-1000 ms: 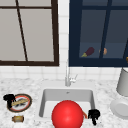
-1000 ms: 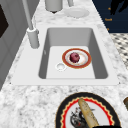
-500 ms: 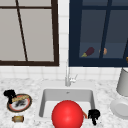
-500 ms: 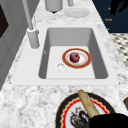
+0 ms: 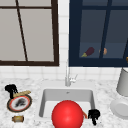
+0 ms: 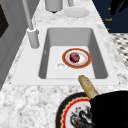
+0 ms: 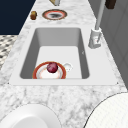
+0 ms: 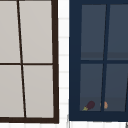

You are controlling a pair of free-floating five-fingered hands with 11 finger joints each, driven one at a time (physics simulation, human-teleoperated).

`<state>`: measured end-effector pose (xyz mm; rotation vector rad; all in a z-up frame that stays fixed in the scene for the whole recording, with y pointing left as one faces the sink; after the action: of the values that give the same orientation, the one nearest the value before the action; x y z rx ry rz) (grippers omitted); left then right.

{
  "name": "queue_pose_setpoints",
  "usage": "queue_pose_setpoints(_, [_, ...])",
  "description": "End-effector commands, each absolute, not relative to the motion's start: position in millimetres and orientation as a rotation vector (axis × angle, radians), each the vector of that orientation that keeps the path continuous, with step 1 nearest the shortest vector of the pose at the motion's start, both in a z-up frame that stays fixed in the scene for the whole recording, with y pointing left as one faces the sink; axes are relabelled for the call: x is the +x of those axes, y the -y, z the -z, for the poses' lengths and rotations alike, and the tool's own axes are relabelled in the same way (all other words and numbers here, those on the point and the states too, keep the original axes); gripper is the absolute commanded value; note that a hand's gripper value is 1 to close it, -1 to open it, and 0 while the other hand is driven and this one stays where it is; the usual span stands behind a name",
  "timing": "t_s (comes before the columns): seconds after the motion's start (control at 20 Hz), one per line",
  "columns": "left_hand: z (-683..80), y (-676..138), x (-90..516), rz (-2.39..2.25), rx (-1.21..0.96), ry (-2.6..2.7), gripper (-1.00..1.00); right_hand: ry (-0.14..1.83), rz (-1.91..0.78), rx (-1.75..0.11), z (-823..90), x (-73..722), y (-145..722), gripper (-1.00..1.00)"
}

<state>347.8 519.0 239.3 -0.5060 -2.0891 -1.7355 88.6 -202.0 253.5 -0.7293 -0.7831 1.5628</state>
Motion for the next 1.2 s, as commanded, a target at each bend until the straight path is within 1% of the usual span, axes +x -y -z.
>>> queue_pose_setpoints(0.0, [-256.4,-504.6,350.5,1.776,-0.589,2.095,1.00,0.783,-1.563,-0.729,-253.5,88.6,202.0,0.00])
queue_pose_setpoints(0.2, [-274.6,-477.4,348.4,1.757,-0.543,2.091,1.00,0.783,-1.563,-0.729,-253.5,88.6,202.0,0.00])
queue_pose_setpoints(0.7, [-310.1,-409.6,336.2,1.764,-0.520,2.082,1.00,0.783,-1.563,-0.729,-253.5,88.6,202.0,0.00])
queue_pose_setpoints(0.9, [-320.4,-384.9,332.2,1.770,-0.563,2.083,1.00,0.783,-1.563,-0.729,-253.5,88.6,202.0,0.00])
queue_pose_setpoints(1.15, [-329.5,-348.9,325.4,1.763,-0.550,2.080,1.00,0.783,-1.563,-0.729,-253.5,88.6,202.0,0.00])
